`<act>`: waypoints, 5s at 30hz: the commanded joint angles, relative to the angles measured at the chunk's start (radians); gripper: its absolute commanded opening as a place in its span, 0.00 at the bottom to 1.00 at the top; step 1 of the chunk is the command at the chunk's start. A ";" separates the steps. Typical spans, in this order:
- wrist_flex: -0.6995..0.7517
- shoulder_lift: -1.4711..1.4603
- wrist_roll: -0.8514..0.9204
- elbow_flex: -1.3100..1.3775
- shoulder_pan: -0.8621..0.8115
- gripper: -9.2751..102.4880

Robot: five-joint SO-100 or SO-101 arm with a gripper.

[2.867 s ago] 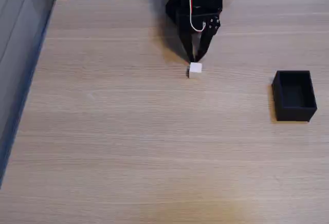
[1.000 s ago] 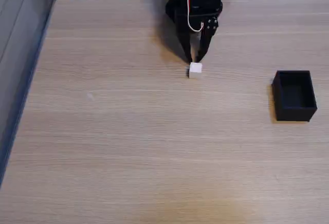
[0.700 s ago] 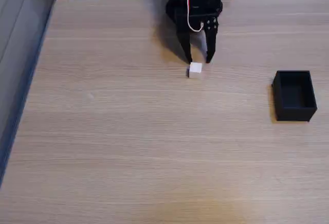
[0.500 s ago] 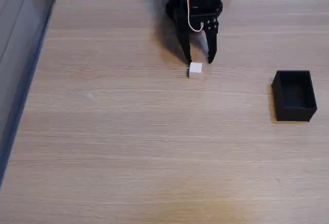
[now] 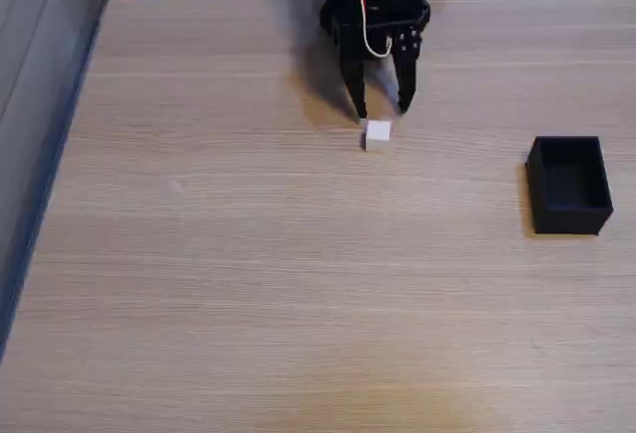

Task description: Pick a white block and place it in the black box.

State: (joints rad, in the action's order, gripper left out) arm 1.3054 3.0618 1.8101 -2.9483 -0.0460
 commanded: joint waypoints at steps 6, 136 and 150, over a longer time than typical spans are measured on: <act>-0.005 -0.250 0.063 0.170 -0.032 0.29; -0.483 -1.379 -0.029 1.137 0.614 0.08; -0.333 -1.422 -0.147 1.184 0.623 0.24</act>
State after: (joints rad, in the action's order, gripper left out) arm 0.9480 1.6245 1.7073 -1.7978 0.5660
